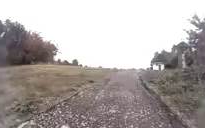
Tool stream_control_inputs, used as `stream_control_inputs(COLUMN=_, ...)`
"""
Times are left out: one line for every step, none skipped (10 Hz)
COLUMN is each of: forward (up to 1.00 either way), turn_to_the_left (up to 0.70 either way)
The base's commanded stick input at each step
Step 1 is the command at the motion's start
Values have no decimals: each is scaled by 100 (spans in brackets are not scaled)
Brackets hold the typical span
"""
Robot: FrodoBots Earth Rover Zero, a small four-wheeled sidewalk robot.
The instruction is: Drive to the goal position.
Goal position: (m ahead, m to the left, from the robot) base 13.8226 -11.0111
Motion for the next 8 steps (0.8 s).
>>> stream_control_inputs(forward=100, turn_to_the_left=-39)
stream_control_inputs(forward=100, turn_to_the_left=-3)
stream_control_inputs(forward=100, turn_to_the_left=-1)
stream_control_inputs(forward=100, turn_to_the_left=0)
stream_control_inputs(forward=100, turn_to_the_left=0)
stream_control_inputs(forward=100, turn_to_the_left=0)
stream_control_inputs(forward=100, turn_to_the_left=0)
stream_control_inputs(forward=100, turn_to_the_left=0)
